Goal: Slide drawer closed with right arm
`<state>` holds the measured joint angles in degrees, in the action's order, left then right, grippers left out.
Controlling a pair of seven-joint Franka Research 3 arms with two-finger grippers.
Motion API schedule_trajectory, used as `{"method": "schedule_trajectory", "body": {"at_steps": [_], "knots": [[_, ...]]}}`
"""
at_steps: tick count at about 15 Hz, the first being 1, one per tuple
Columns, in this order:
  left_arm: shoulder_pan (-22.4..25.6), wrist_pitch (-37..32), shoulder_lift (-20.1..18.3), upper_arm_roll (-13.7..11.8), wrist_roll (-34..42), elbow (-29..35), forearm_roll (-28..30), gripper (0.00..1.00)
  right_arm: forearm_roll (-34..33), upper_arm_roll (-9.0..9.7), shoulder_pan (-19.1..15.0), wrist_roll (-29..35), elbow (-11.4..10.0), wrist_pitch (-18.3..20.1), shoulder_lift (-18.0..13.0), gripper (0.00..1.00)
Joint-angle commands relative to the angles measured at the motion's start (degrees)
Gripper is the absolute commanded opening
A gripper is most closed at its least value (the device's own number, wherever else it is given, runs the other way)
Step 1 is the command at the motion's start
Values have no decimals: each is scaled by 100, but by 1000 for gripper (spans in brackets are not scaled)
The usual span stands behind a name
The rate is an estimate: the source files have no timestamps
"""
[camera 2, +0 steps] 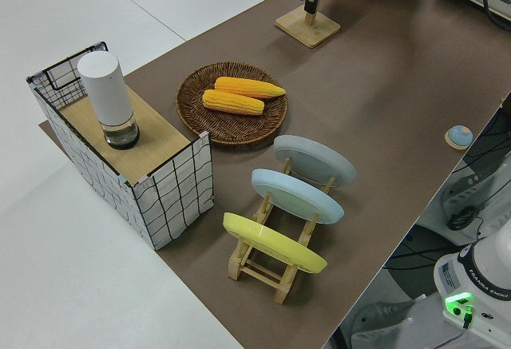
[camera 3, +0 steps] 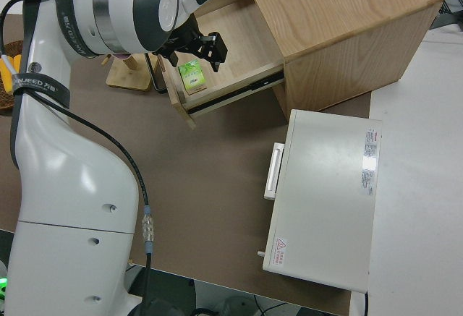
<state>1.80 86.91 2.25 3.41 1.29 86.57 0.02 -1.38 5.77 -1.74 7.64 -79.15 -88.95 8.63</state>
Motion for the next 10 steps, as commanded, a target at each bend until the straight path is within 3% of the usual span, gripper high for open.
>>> {"method": "schedule_trajectory", "body": {"at_steps": [1,10], "knots": [[22,-113,65,37,56,-149,-98,993,-20,82,-73,-43,-22,-9,-81,983],[22,-113,65,37,56,-149,-98,993,-90,117,-20,-131,-22,-9,-81,981]]}}
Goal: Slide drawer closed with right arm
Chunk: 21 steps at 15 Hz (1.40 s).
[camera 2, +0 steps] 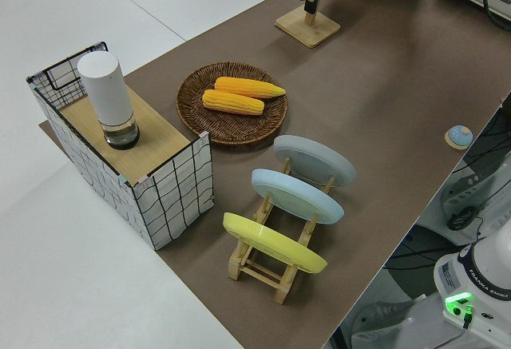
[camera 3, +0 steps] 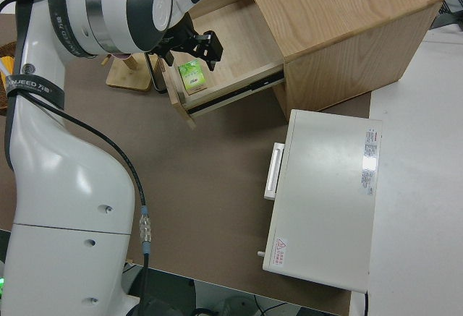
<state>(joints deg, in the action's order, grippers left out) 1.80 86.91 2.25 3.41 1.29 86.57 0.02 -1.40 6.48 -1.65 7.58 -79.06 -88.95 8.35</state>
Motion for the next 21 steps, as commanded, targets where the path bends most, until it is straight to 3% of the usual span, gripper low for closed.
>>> {"method": "schedule_trajectory", "body": {"at_steps": [1,6,7,10,12,18,21], "knots": [[22,-113,65,37,55,-149,-98,993,-88,38,-28,-125,-22,-9,-62,981],[22,-113,65,37,55,-149,-98,993,-79,20,-28,-125,-22,-9,-159,958],[22,-113,65,37,55,-140,-98,993,-71,3,-28,-125,-22,-9,-167,869],[22,-113,65,37,55,-140,-98,993,-27,-6,-28,-204,-22,35,-194,328],[22,-113,65,37,55,-149,-98,993,-18,2,-28,-204,-22,44,-220,35],[22,-113,65,37,55,-149,-98,993,-27,11,-37,-195,-14,35,-247,0],[22,-113,65,37,55,-149,-98,993,-18,38,-28,-186,118,44,-334,0]]}}
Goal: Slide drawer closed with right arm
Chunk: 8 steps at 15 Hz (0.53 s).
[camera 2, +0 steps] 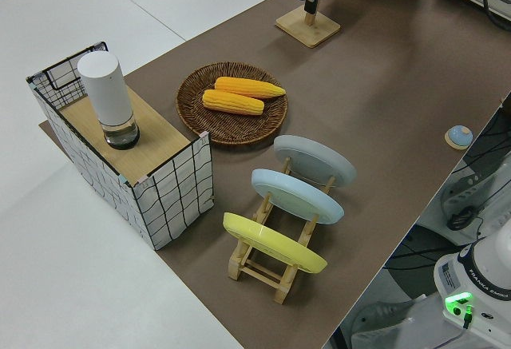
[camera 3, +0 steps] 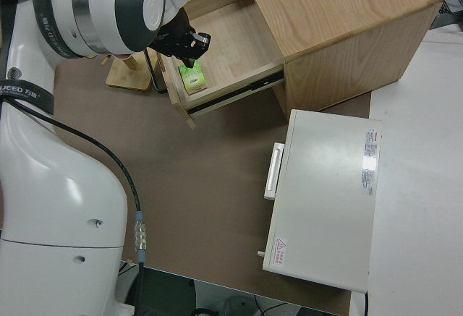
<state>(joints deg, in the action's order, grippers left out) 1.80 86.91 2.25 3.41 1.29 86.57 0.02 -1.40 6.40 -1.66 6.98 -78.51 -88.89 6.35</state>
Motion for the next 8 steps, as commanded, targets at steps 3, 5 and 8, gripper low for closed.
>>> {"method": "schedule_trajectory", "body": {"at_steps": [3,5,8], "knots": [[22,-113,65,37,55,-149,-98,993,-27,54,95,-57,134,39,-301,0],[22,-113,65,37,55,-149,-98,993,-27,63,226,214,143,39,-336,0],[22,-113,65,37,55,-149,-98,993,-27,72,744,1285,143,4,-345,0]]}}
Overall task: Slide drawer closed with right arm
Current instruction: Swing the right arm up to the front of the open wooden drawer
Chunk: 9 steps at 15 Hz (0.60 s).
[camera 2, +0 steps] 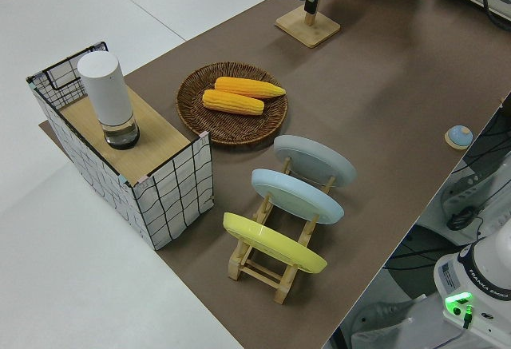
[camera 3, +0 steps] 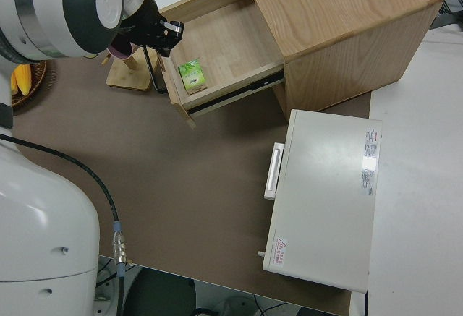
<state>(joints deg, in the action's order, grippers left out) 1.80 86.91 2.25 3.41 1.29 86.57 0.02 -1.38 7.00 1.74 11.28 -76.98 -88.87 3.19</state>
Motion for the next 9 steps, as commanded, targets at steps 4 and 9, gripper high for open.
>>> {"method": "schedule_trajectory", "body": {"at_steps": [4,9], "knots": [[22,-113,65,37,55,-149,-98,993,-21,3,959,2243,-18,-43,15,0],[22,-113,65,37,55,-149,-98,993,15,20,1398,3703,-185,-78,269,0]]}}
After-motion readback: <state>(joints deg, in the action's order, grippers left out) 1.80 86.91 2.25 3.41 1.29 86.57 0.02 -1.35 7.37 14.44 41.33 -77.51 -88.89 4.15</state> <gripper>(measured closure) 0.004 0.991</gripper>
